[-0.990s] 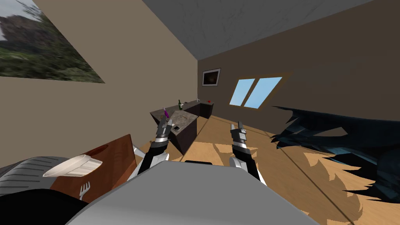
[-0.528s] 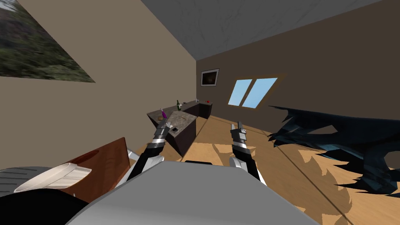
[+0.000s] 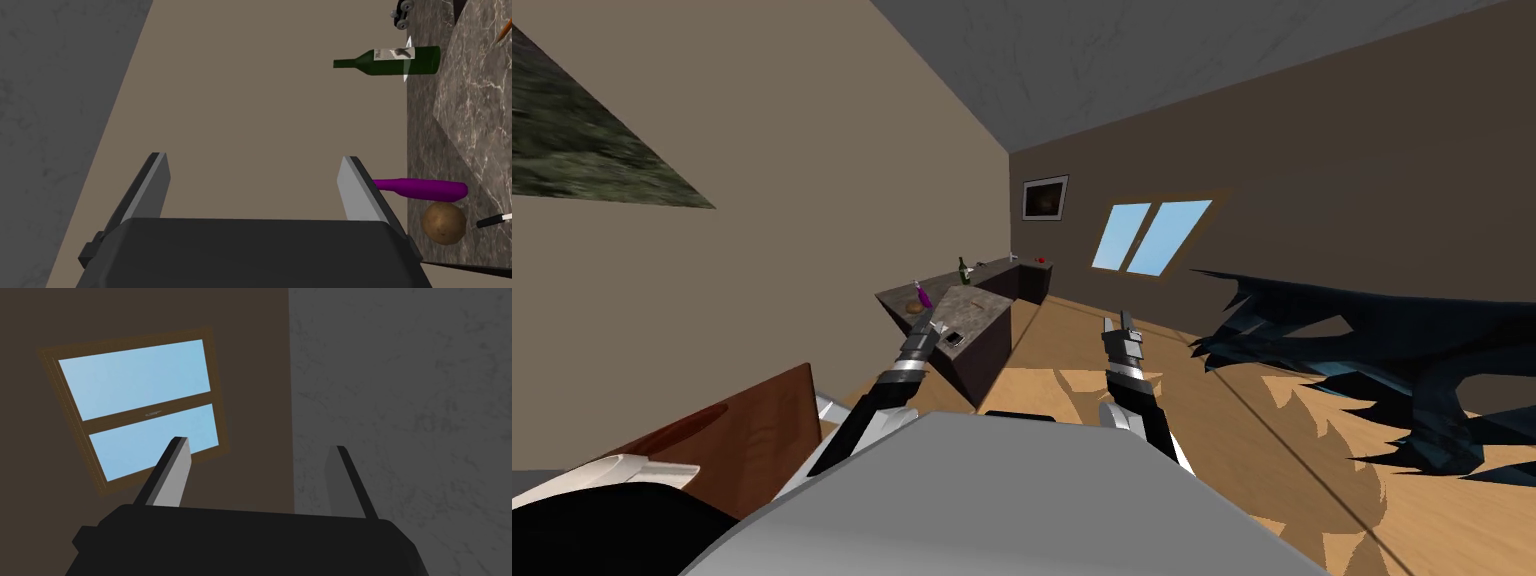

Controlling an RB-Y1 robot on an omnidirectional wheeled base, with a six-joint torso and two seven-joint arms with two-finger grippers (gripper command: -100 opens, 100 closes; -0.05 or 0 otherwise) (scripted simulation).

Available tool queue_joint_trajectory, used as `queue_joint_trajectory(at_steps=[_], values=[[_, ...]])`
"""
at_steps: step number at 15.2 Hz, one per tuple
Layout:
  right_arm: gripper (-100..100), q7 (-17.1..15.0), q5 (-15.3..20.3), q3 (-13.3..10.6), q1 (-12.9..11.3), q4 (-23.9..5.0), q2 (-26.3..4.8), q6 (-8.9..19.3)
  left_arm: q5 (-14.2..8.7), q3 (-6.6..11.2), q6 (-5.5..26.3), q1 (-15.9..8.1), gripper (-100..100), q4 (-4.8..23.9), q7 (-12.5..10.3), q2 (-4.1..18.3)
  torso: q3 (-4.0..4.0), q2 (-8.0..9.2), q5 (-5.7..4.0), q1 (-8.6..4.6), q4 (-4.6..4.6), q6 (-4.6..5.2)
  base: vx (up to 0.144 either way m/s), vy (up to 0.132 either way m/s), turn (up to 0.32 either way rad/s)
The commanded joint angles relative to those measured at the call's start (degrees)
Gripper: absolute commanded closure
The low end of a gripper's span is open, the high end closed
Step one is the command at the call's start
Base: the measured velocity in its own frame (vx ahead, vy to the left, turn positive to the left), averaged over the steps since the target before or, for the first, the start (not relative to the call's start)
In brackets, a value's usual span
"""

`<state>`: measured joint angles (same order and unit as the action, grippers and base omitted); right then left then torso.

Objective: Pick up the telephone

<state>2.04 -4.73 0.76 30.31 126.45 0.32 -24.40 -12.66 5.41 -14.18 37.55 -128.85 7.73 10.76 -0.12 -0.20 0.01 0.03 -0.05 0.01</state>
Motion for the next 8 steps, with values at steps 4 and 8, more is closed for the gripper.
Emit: queue_joint_trajectory(at_steps=[4,8], values=[[0,0.0,0.0,0.0,0.0,0.0,0.0,0.0,-2.6,1.99,6.1,1.9,-100,-0.6,0.6,1.0,-0.01,-0.02,0.00,-0.01,0.00,0.00,0.054,0.007,-0.076],[0,0.0,0.0,0.0,0.0,0.0,0.0,0.0,-4.1,3.19,10.0,3.1,-100,-0.9,1.0,1.4,-0.03,-0.05,0.01,0.02,-0.01,0.00,0.053,0.011,-0.063]])
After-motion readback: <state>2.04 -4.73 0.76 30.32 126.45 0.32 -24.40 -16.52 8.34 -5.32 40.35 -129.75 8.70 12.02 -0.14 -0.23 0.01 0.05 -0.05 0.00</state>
